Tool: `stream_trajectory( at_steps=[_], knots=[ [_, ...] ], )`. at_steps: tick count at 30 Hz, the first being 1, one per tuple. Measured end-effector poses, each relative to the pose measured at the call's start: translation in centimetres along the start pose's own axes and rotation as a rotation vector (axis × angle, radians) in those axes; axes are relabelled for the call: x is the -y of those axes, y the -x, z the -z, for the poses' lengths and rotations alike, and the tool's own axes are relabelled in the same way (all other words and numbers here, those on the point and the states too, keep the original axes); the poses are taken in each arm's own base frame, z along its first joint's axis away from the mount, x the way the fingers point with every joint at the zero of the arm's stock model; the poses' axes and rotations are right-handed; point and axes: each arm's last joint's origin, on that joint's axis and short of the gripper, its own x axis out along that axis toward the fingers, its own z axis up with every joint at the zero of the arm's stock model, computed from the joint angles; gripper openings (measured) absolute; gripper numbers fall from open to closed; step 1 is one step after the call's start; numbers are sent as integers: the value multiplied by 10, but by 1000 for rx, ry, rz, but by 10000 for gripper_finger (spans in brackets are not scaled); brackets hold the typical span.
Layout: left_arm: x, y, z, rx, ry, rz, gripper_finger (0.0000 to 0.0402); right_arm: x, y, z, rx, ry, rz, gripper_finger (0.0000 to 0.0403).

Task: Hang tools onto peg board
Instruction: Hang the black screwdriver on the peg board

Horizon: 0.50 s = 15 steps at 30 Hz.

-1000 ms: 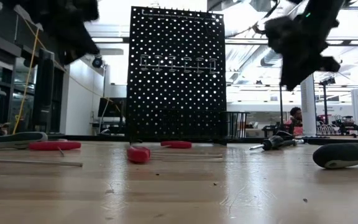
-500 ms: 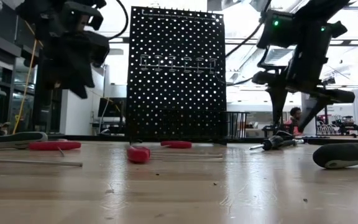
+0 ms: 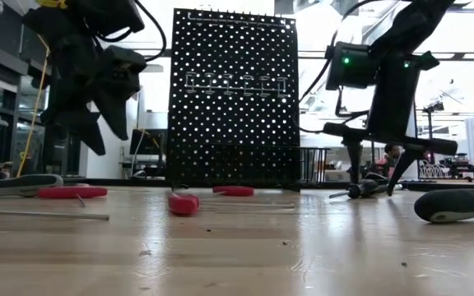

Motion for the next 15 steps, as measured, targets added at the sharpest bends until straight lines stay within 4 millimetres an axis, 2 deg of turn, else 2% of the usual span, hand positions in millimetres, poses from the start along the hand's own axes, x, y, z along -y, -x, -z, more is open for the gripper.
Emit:
stream_trajectory(
  at_steps=[7,9,11,14,15],
  knots=[
    [-2,-1,-3,37,-3,-32,230,-2,-13,5,1,-79,36,219],
    [-4,-2,-3,33,-8,-48,230,-1,-17,5,17,-87,49,208],
    [-4,-2,-2,31,-15,-53,230,-1,-20,5,26,-69,59,178],
    [-6,-2,-1,20,-4,-71,230,0,-20,6,20,35,61,92],
    [-6,-1,-1,21,1,-68,230,1,-18,7,17,83,59,74]
  ],
)
